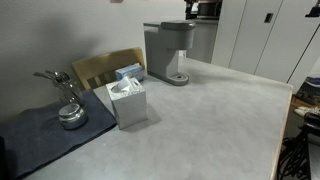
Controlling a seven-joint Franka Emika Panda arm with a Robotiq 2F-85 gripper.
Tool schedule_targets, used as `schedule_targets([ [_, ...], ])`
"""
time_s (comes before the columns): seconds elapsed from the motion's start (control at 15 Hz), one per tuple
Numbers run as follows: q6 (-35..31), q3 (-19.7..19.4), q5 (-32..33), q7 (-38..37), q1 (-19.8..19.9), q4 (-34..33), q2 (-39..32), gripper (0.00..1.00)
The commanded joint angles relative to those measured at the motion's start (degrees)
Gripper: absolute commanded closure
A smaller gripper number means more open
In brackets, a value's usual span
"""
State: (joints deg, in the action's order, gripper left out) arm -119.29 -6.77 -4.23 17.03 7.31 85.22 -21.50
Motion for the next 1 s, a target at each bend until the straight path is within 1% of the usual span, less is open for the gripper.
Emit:
schedule_targets([
  [0.0,4.4,1.8,-1.8,-2.1,1.6,-3.5,-1.1,1.0],
  [0.4,8.3,2.3,-5.5,-3.2,2.2,-4.4,-1.7,1.0],
  [0.67,5.7,2.9,-7.5,-0.8,2.7,-2.8,-1.5,1.0],
  [0.93,3.3,3.6,-7.4,2.6,2.6,-1.5,-1.5,1.0],
])
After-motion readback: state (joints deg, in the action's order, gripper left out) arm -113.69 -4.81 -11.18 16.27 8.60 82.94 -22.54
